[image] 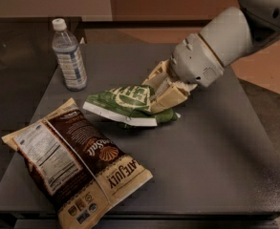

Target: Move green jalapeno chip bag near brown chip bag

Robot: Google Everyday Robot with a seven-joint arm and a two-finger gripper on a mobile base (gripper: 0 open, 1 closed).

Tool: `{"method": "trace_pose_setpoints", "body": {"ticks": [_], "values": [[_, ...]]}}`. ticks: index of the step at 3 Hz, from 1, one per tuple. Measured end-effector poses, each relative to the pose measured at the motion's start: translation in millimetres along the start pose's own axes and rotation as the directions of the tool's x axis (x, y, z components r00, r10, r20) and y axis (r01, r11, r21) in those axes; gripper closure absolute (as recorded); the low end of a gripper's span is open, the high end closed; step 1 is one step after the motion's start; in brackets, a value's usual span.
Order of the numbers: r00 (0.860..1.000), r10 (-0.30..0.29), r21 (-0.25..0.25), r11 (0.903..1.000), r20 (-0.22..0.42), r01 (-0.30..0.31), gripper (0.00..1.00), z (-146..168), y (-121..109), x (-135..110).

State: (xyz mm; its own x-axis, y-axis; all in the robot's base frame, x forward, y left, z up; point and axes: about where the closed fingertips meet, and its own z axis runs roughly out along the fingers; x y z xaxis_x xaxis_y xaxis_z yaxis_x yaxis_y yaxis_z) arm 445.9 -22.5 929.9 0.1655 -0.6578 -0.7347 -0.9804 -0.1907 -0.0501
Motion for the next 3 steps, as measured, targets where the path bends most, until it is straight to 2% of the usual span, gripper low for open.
{"method": "trace_pose_setpoints", "body": {"ticks": [1, 2, 3], "values": [[1.000, -0.004, 0.001, 1.0000, -0.001, 0.004, 0.14, 0.8, 0.2, -2.0], [1.000, -0.007, 0.002, 1.0000, -0.002, 0.007, 0.00, 1.5, 0.3, -4.0], [1.000, -0.007, 0.002, 1.0000, -0.002, 0.007, 0.00, 1.6, 0.3, -4.1]]}}
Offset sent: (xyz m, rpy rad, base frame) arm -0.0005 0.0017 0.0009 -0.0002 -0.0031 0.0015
